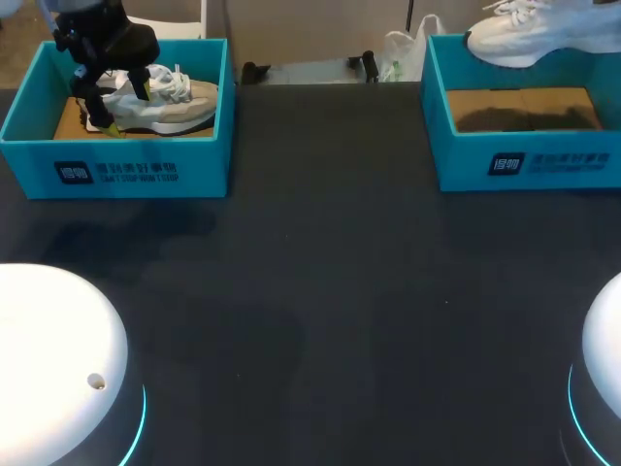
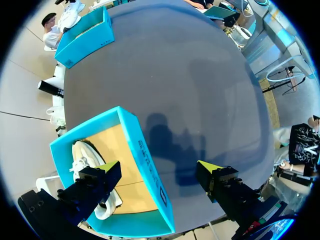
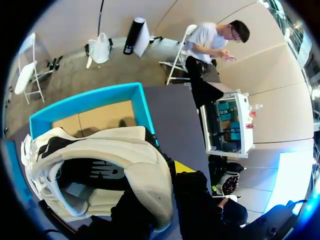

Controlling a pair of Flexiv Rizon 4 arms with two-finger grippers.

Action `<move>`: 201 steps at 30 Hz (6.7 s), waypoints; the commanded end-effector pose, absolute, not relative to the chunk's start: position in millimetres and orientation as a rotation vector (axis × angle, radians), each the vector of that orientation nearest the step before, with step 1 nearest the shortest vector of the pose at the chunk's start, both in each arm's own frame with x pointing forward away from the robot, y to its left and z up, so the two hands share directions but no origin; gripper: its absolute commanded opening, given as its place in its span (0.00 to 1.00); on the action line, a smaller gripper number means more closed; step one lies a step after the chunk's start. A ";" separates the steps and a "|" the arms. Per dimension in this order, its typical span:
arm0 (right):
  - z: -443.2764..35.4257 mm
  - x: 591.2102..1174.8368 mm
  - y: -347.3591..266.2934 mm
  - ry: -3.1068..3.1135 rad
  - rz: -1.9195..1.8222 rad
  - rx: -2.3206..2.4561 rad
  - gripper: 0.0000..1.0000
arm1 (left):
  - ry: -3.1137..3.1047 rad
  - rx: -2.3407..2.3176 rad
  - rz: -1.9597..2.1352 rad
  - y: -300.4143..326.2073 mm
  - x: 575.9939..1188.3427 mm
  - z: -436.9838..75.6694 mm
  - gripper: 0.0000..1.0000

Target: Take the shoe out of the shoebox, open the shoe tongue, remove and reinsert the insole, then place the shoe into the shoebox

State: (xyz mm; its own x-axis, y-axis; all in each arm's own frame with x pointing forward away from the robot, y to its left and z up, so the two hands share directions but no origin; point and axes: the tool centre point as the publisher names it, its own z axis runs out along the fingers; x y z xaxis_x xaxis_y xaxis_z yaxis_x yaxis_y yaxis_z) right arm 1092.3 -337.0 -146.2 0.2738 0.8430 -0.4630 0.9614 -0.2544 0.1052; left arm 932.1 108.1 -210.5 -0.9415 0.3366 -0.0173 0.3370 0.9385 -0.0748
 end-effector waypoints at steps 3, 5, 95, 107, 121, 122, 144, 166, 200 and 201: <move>-178.2 1094.3 -340.8 1.650 -0.466 2.228 0.00 | 3.088 0.538 -0.119 108.6 931.7 -210.6 1.00; -183.7 1092.3 -342.2 1.652 -0.454 2.244 0.00 | 3.088 0.538 -0.119 108.6 931.7 -210.6 1.00; -319.6 1016.3 -334.3 1.759 -0.302 2.183 0.00 | 3.088 0.538 -0.119 108.6 931.7 -210.6 1.00; -343.8 1022.9 -328.4 1.769 -0.316 2.199 0.00 | 3.088 0.538 -0.119 108.6 931.7 -210.6 1.00; -365.0 1027.3 -336.3 1.794 -0.321 2.223 0.00 | 3.088 0.538 -0.119 108.6 931.7 -210.6 1.00; -366.6 1026.7 -334.9 1.796 -0.323 2.221 0.00 | 3.088 0.538 -0.119 108.6 931.7 -210.6 1.00; -349.3 1021.5 -337.8 1.818 -0.282 2.241 1.00 | 3.088 0.538 -0.119 108.6 931.7 -210.6 1.00; -204.0 962.9 -297.9 1.848 -0.120 2.299 1.00 | 3.088 0.538 -0.119 108.6 931.7 -210.6 1.00; -179.7 867.4 -234.9 1.822 -0.046 2.408 1.00 | 3.061 0.734 -0.146 151.3 965.4 -211.8 1.00; -179.7 867.4 -234.9 1.822 -0.046 2.408 1.00 | 3.048 0.769 -0.129 156.7 969.8 -211.7 1.00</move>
State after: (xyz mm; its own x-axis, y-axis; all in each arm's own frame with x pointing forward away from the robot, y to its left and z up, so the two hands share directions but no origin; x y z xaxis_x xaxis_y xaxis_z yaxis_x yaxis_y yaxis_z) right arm 868.7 -234.8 -179.5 0.2731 0.9569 -0.0985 0.9609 -0.2665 0.0751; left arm 953.0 140.4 -212.1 -0.8913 0.4525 -0.0281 0.4534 0.8896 -0.0546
